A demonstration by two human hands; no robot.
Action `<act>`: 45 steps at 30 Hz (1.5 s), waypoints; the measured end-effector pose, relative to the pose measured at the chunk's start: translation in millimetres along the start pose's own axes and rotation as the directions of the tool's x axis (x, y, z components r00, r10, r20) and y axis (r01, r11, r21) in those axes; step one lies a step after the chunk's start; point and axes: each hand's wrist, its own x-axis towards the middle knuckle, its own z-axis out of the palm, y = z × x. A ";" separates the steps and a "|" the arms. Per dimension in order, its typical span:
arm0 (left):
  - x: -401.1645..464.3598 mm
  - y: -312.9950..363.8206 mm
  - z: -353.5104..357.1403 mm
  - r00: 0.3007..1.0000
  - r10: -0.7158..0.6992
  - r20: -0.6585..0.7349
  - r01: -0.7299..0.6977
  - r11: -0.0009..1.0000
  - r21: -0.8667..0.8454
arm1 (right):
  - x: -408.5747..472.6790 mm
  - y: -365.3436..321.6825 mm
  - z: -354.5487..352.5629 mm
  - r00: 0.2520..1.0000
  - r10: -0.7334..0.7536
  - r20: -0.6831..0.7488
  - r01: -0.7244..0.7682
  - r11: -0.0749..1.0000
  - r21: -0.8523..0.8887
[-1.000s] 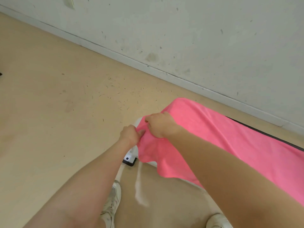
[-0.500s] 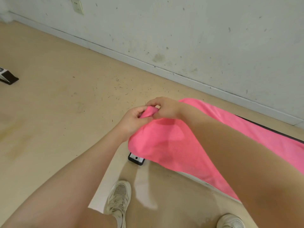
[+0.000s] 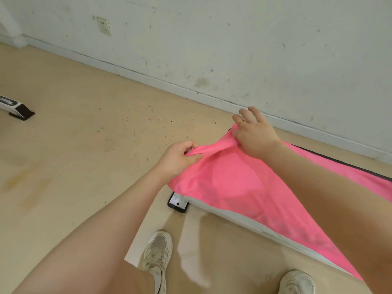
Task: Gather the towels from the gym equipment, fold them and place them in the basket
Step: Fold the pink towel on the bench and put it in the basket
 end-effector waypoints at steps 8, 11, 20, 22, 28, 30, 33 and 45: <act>-3.0 8.1 8.4 0.999 -0.012 0.033 0.008 0.992 0.130 | -35.7 9.5 9.9 0.852 -0.059 0.521 -0.250 0.827 0.503; -4.5 4.5 7.3 0.999 -0.042 0.025 0.040 0.996 0.074 | -38.5 14.1 12.9 0.804 -0.073 0.590 -0.472 0.524 0.709; -10.1 -6.2 5.9 0.996 -0.069 0.048 0.063 0.992 0.113 | -36.9 -4.1 19.9 0.671 0.360 0.649 -0.728 0.489 0.481; -10.7 -7.6 5.5 0.997 -0.064 0.034 0.059 0.989 0.134 | -35.7 -8.6 20.9 0.590 0.399 0.702 -0.805 0.363 0.470; -8.8 -7.2 6.4 0.995 -0.008 -0.095 0.031 0.971 0.239 | -33.9 -8.9 13.2 0.526 0.203 0.826 -0.833 -0.071 0.548; -6.6 -7.7 5.1 0.988 0.006 -0.157 0.033 0.968 0.247 | -33.0 -8.6 9.7 0.586 0.101 0.804 -0.677 -0.484 0.555; -2.7 -11.3 0.5 0.971 0.002 -0.241 0.056 0.970 0.236 | -23.6 -9.0 0.4 0.717 0.003 0.697 -0.390 -0.827 0.405; 15.9 -32.1 -45.6 0.915 -0.064 -0.399 0.106 0.991 0.084 | 96.2 -29.6 -12.8 0.777 0.134 0.615 -0.018 -0.972 0.235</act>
